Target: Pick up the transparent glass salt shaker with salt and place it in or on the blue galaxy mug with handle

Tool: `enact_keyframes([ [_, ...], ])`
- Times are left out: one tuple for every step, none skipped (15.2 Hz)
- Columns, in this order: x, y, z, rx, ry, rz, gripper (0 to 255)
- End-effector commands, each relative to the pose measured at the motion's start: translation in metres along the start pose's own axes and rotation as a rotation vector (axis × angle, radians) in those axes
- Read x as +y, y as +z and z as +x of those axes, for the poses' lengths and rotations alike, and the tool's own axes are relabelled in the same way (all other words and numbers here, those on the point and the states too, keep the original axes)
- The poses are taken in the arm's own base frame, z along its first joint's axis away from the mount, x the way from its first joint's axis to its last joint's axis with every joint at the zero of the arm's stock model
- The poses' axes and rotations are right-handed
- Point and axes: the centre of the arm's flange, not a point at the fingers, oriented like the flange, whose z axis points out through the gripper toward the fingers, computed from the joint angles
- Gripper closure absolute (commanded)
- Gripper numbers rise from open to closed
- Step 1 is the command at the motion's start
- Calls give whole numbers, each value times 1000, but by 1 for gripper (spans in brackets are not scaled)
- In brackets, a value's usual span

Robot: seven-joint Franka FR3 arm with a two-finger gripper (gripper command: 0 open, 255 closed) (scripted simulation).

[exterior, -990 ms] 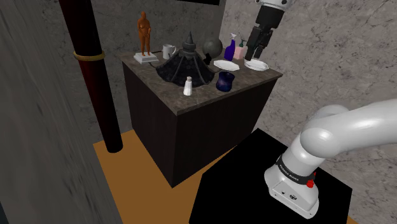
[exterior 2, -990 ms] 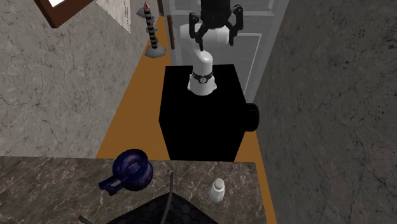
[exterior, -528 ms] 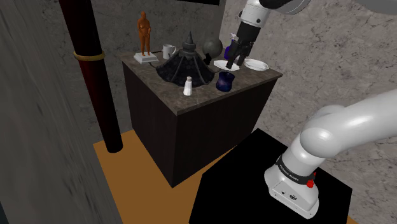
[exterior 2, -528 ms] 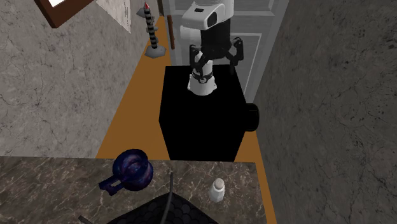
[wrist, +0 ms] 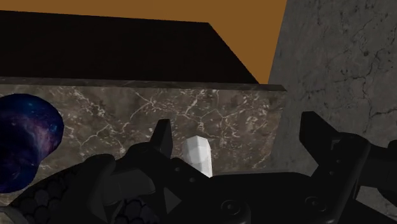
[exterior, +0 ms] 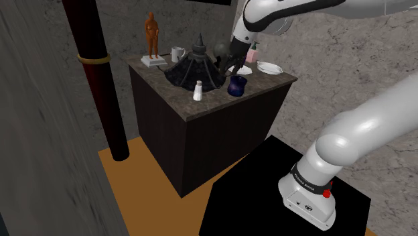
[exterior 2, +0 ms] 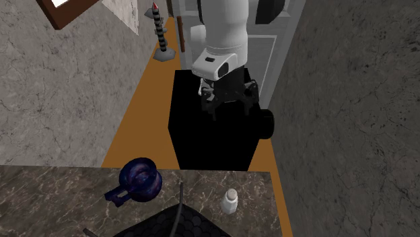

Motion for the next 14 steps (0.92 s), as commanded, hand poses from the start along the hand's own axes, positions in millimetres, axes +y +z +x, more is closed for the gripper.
enact_keyframes([
  [5,19,15,17,10,0,0],
  [7,28,24,25,15,0,0],
  [9,36,32,33,20,1,0],
  [12,45,41,40,25,1,0],
  [14,54,49,48,30,1,0],
  [16,62,58,55,35,2,0],
  [19,71,67,63,40,2,0],
  [21,79,75,70,45,2,0],
  [23,88,84,78,50,2,0],
  [26,96,93,86,55,3,0],
  [29,104,102,93,60,3,0],
  [31,113,111,101,64,3,0],
  [34,121,120,108,69,4,0],
  [36,127,127,114,73,4,0],
])
